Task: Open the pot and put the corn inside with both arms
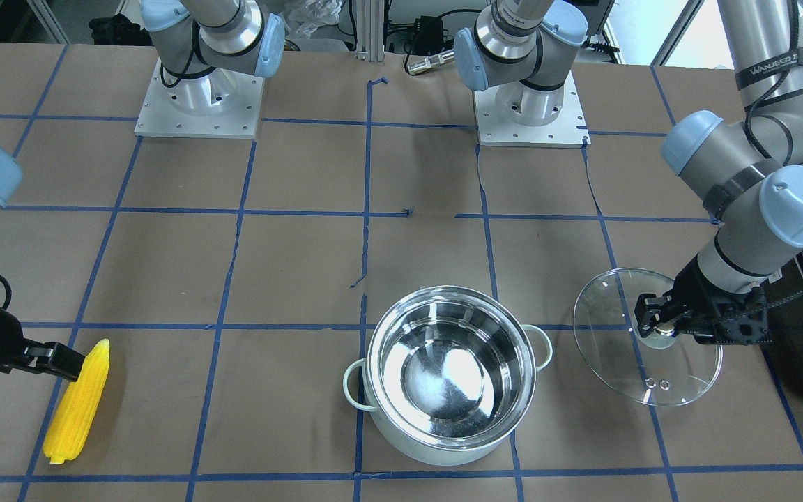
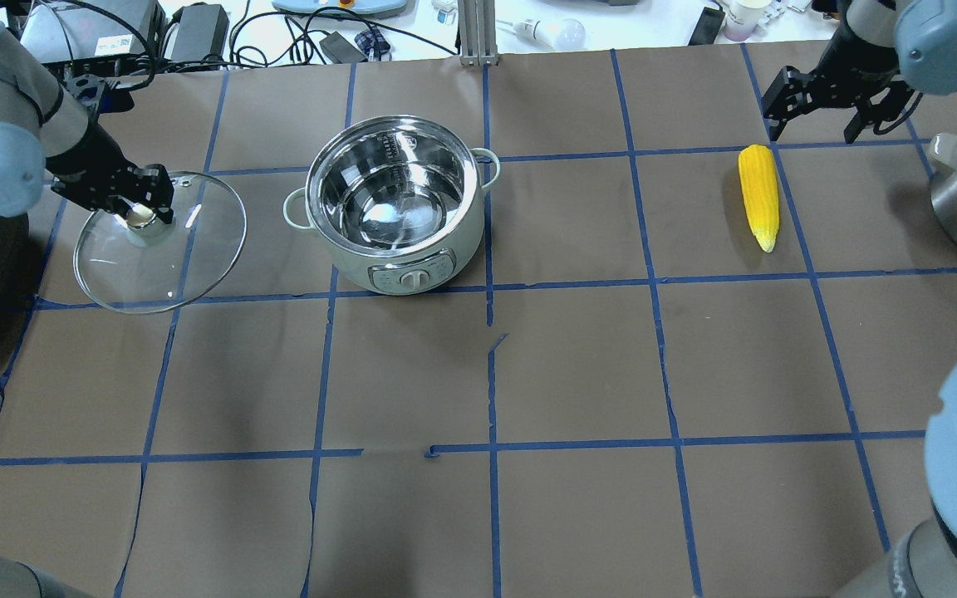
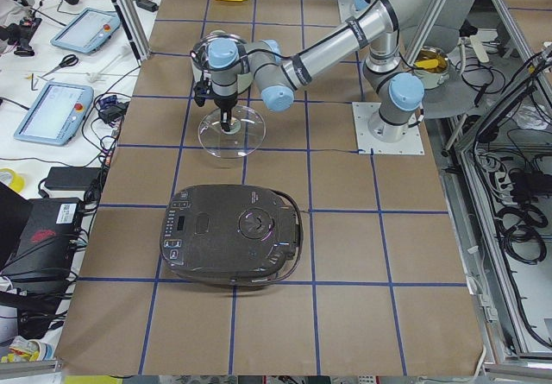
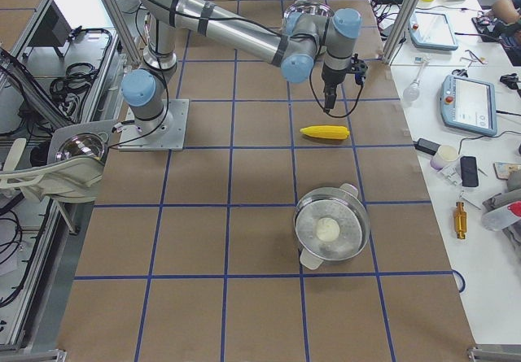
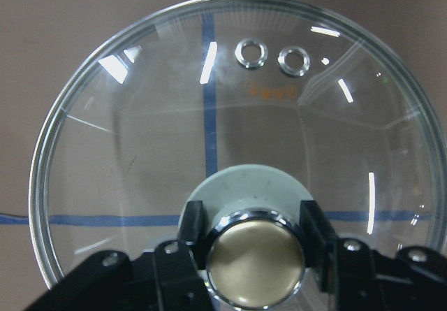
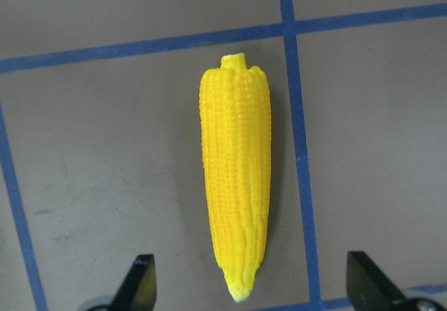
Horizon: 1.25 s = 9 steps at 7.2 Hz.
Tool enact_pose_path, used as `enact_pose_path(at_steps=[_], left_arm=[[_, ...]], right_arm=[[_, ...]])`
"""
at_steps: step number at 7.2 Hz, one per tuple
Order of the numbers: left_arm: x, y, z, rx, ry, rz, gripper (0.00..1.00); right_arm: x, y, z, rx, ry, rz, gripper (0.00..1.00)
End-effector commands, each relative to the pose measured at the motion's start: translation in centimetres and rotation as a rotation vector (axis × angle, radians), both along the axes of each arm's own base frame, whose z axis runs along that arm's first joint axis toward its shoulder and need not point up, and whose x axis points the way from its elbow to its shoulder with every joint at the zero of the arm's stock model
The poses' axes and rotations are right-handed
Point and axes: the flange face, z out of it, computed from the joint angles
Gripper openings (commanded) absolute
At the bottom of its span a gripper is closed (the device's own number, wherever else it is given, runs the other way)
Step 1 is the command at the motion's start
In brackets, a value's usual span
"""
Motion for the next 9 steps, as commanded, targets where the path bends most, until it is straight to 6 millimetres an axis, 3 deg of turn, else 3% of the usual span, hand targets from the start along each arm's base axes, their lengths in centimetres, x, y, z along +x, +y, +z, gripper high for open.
enact_pose_path(at_steps=[1, 3, 4, 5, 6, 8, 9], left_arm=[[0.0, 0.8, -1.6, 0.006, 0.003, 0.009, 0.14], [3.5, 1.1, -3.0, 0.011, 0.035, 0.076, 0.14], [3.8, 1.2, -3.1, 0.003, 0.064, 0.083, 0.14], [3.2, 1.1, -3.4, 0.009, 0.072, 0.080, 0.14], [2.7, 1.7, -4.3, 0.028, 0.079, 0.082, 0.14], [2.7, 1.9, -4.6, 0.034, 0.076, 0.078, 0.14], [2.9, 1.9, -4.6, 0.034, 0.075, 0.075, 0.17]], right_arm=[[-0.5, -1.5, -5.1, 0.000, -0.001, 0.010, 0.90], [-0.6, -2.0, -7.6, -0.008, -0.002, 0.004, 0.89], [-0.8, -2.6, -9.3, -0.041, 0.007, -0.001, 0.89], [-0.7, -2.5, -9.7, -0.041, 0.008, 0.012, 0.80], [-0.4, -2.2, -10.4, -0.051, -0.002, 0.018, 0.79], [-0.3, -2.0, -10.0, -0.070, -0.011, 0.017, 0.31], [-0.3, -2.1, -9.7, -0.073, -0.008, 0.022, 0.17]])
